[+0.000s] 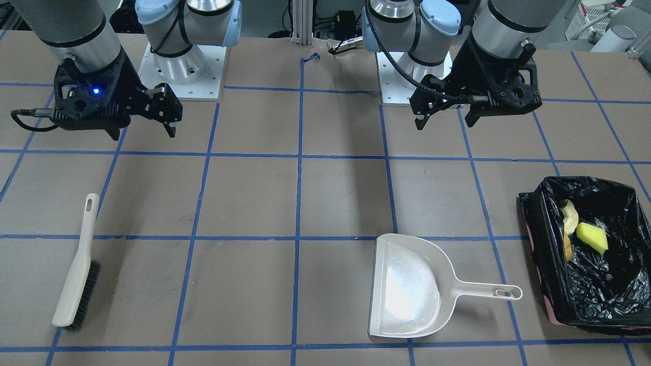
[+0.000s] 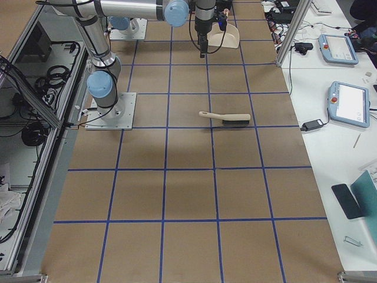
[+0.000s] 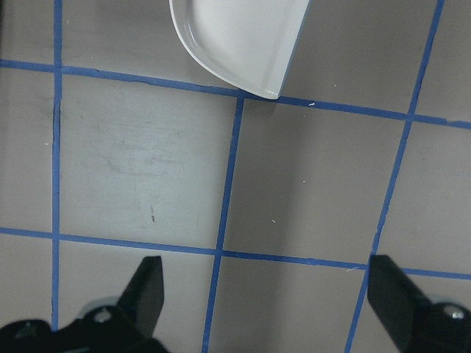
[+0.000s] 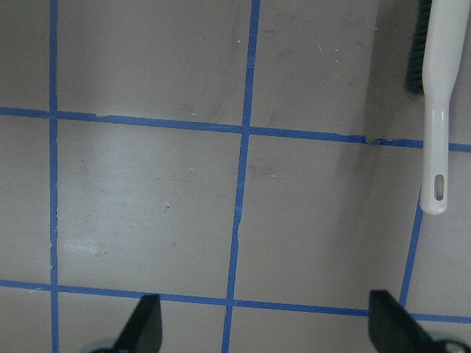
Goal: Sweep and dump trash into bin
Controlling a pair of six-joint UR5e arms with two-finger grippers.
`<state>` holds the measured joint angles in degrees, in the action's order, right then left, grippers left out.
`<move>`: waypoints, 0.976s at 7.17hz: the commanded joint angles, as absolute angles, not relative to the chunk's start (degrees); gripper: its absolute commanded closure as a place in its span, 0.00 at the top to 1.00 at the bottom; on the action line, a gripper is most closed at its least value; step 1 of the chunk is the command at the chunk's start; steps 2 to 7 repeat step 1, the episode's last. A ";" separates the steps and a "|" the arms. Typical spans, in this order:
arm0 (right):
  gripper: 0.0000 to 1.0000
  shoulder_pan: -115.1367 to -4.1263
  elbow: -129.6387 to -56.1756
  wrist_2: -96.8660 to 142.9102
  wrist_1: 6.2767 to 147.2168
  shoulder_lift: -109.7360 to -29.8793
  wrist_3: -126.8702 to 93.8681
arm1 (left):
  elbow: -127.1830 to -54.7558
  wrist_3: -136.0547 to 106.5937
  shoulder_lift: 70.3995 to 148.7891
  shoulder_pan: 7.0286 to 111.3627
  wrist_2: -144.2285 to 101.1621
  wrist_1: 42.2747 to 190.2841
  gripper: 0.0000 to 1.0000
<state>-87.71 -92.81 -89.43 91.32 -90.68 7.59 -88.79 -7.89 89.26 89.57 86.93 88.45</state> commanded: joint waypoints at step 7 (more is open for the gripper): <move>1.00 -87.71 -92.81 -89.65 91.32 -90.70 7.30 | -90.77 -8.09 88.69 90.17 86.92 85.25 1.00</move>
